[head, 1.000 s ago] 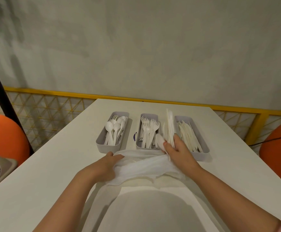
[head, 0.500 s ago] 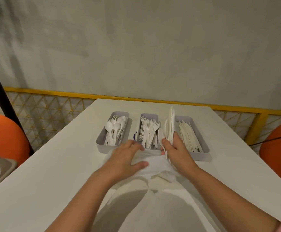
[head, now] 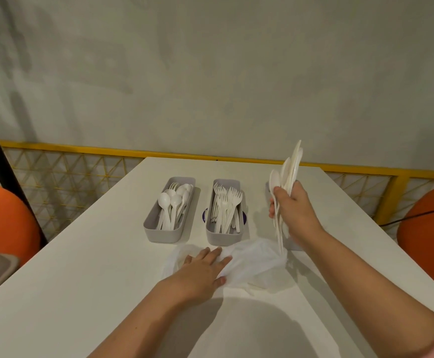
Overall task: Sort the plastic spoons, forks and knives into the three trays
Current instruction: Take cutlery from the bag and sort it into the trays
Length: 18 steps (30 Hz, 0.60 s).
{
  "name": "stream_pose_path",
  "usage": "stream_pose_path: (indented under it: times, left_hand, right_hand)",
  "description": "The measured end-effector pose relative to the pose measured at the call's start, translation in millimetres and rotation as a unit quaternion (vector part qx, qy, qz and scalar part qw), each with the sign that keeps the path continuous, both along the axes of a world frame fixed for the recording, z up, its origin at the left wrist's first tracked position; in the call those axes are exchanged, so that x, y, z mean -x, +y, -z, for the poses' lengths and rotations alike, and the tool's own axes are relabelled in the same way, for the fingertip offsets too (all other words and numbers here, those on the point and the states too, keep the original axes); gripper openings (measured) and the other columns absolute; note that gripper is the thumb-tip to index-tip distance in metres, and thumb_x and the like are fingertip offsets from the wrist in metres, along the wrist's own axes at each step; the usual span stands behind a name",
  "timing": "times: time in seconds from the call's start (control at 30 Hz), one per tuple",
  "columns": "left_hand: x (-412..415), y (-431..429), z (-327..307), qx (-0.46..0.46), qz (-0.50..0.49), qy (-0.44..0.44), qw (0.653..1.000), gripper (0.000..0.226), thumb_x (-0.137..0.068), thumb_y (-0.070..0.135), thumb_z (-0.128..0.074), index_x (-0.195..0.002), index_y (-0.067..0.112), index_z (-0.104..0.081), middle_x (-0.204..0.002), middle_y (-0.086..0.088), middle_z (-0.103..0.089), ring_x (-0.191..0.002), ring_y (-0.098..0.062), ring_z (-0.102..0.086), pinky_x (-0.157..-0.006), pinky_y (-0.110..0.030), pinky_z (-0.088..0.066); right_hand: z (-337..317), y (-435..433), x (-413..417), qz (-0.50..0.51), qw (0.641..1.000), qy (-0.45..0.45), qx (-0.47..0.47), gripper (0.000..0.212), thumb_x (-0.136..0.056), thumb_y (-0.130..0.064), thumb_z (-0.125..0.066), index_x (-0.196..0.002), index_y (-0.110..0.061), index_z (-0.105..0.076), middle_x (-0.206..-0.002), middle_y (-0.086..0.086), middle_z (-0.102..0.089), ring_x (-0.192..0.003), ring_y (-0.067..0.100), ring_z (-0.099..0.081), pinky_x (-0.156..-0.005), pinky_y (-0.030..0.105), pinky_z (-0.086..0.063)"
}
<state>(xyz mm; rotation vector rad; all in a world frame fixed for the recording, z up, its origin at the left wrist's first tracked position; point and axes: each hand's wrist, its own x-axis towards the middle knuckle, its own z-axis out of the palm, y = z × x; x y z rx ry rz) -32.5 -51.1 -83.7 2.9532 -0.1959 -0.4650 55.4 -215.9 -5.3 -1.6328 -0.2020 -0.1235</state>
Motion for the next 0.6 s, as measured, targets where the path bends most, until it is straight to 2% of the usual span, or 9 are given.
stream_pose_path:
  times: [0.1,0.23,0.3,0.43,0.5,0.6]
  left_hand:
    - [2.7,-0.8,-6.3,0.036,-0.016,0.014,0.999,0.058,-0.100,0.039,-0.030,-0.150,0.030,-0.002,-0.159,0.004,0.007,-0.147,-0.018,0.007,-0.120,-0.044,-0.002]
    - [5.7,0.1,-23.4,0.070,-0.031,0.012,0.997,0.069,-0.092,0.052,-0.042,-0.150,0.031,-0.010,-0.158,0.007,-0.007,-0.145,-0.019,-0.012,-0.118,-0.039,-0.016]
    - [6.8,0.1,-30.9,0.035,-0.022,0.014,0.999,0.067,-0.092,0.054,-0.041,-0.149,0.032,-0.014,-0.157,0.006,-0.012,-0.143,-0.021,-0.017,-0.116,-0.040,-0.020]
    - [7.0,-2.1,-34.4,-0.044,-0.002,0.034,0.998,0.048,-0.099,0.042,-0.029,-0.143,0.023,-0.035,-0.154,0.002,-0.022,-0.139,-0.024,-0.023,-0.112,-0.043,-0.018]
    - [7.1,-2.4,-34.8,-0.048,-0.009,0.029,0.998,0.045,-0.099,0.039,-0.031,-0.140,0.022,-0.040,-0.152,0.001,-0.026,-0.137,-0.024,-0.025,-0.111,-0.042,-0.018]
    - [6.5,-0.6,-39.3,-0.017,-0.010,0.012,1.000,0.047,-0.095,0.044,-0.041,-0.140,0.029,-0.039,-0.148,0.001,-0.033,-0.134,-0.023,-0.029,-0.110,-0.040,-0.020]
  right_hand:
    - [-2.0,1.8,4.7,-0.030,0.999,0.014,0.003,0.013,-0.097,-0.013,-0.041,-0.110,-0.011,-0.043,-0.072,0.007,-0.048,-0.056,0.016,-0.045,-0.055,0.028,-0.043]
    - [3.0,10.1,12.8,-0.070,0.997,0.025,0.032,0.018,-0.097,-0.015,-0.044,-0.115,-0.015,-0.045,-0.074,0.007,-0.052,-0.058,0.015,-0.049,-0.056,0.027,-0.046]
    - [2.3,13.0,15.2,-0.079,0.996,0.019,0.040,0.019,-0.097,-0.016,-0.045,-0.116,-0.015,-0.048,-0.075,0.006,-0.054,-0.057,0.014,-0.051,-0.055,0.025,-0.047]
    - [-7.1,17.2,18.4,-0.094,0.996,0.012,-0.005,0.023,-0.097,-0.015,-0.046,-0.119,-0.012,-0.047,-0.073,0.006,-0.052,-0.054,0.012,-0.050,-0.048,0.020,-0.046]
    - [-13.9,18.4,18.3,-0.091,0.995,0.007,-0.027,0.023,-0.096,-0.015,-0.046,-0.120,-0.012,-0.047,-0.074,0.006,-0.052,-0.055,0.013,-0.050,-0.048,0.020,-0.045]
    - [-19.6,19.9,17.2,-0.084,0.996,0.004,-0.041,0.025,-0.096,-0.016,-0.048,-0.121,-0.015,-0.048,-0.075,0.005,-0.053,-0.059,0.014,-0.052,-0.051,0.023,-0.046]
